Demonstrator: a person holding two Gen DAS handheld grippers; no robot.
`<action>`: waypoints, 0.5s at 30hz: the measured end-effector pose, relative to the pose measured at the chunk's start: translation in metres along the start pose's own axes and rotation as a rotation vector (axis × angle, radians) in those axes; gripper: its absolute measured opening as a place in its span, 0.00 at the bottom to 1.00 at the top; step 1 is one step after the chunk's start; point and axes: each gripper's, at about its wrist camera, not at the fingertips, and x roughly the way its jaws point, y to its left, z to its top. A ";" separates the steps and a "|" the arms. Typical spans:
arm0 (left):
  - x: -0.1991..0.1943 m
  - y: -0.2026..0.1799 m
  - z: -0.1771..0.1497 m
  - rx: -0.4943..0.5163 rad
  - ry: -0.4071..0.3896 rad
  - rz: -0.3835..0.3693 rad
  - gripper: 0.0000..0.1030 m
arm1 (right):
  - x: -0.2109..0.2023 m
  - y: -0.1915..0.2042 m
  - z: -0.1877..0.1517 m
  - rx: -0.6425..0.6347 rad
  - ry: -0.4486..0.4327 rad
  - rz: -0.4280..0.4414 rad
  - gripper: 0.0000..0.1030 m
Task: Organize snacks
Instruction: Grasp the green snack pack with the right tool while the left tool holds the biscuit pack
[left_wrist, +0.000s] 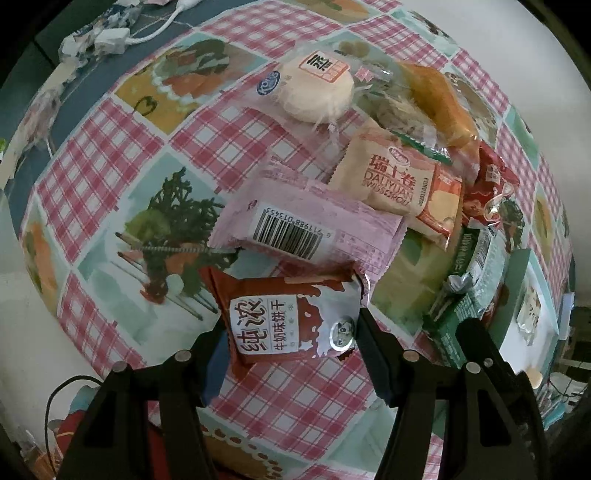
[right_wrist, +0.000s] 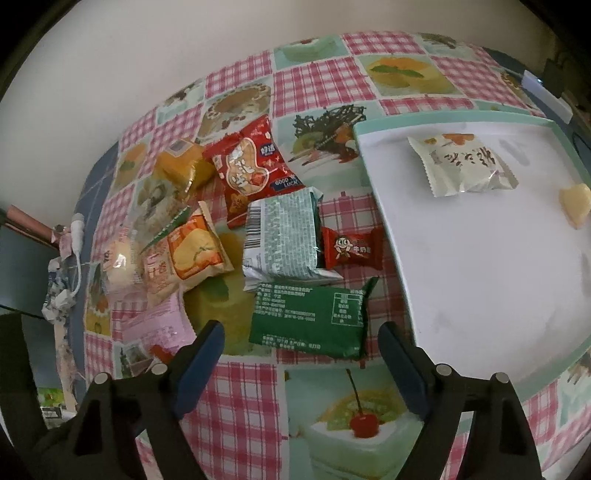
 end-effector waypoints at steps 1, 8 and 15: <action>0.003 0.001 0.001 -0.002 0.004 0.000 0.63 | 0.002 0.000 0.001 0.000 0.003 -0.006 0.84; 0.016 0.009 0.004 -0.023 0.017 0.003 0.63 | 0.018 0.005 0.005 -0.004 0.024 -0.032 0.78; 0.020 0.016 0.009 -0.034 0.019 0.002 0.63 | 0.033 0.011 0.007 -0.015 0.039 -0.074 0.74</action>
